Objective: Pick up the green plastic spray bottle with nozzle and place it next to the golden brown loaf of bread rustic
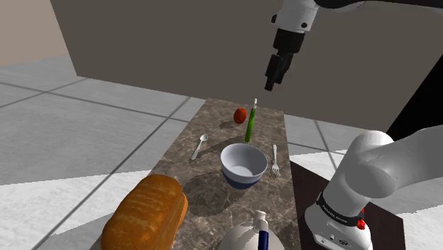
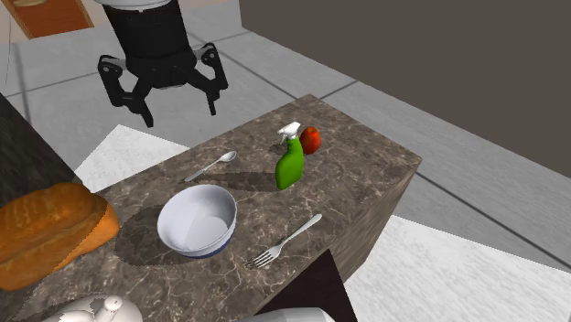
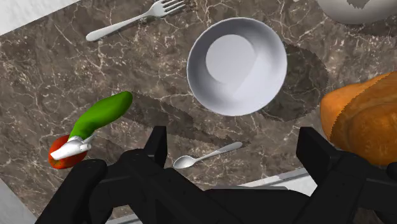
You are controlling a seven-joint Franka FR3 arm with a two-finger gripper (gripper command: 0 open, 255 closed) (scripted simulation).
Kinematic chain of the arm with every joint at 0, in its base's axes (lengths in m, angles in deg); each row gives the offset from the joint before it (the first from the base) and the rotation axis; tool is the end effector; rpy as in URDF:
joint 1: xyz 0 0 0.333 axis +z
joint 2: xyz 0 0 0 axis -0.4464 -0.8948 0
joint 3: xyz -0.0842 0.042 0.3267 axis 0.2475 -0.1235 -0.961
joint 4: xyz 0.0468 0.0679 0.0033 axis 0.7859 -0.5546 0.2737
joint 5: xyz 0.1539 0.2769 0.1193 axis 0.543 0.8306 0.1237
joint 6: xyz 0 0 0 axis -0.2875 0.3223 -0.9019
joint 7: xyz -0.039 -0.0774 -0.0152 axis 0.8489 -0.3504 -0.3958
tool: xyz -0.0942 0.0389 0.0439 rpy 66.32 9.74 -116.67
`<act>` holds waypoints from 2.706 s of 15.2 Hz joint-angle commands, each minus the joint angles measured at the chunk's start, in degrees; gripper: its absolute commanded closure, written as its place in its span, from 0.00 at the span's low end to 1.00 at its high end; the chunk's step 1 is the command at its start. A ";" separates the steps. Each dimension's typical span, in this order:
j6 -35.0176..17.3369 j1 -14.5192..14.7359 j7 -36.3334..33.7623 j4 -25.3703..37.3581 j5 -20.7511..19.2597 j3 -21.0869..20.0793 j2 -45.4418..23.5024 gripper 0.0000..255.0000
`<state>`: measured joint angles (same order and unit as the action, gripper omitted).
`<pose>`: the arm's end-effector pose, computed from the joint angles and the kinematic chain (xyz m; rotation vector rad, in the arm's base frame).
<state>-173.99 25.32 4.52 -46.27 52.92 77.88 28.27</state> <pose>0.2401 0.0266 0.6284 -3.1207 -0.1618 -0.1076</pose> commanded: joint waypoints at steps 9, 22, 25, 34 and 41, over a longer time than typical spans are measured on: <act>-22.08 -7.65 -17.56 -14.00 -1.95 -6.39 -1.14 0.00; -55.34 -30.64 -55.20 -23.11 -14.93 -22.67 -17.14 0.00; -60.96 -40.36 -67.80 -22.65 -22.63 -29.22 -22.08 0.00; -67.41 -60.05 -89.60 -19.47 -43.58 -42.39 -32.76 0.00; -67.67 -62.25 -92.43 -18.74 -47.48 -43.75 -34.70 0.00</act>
<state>-241.65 -36.90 -87.87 -65.01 5.50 34.15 -6.41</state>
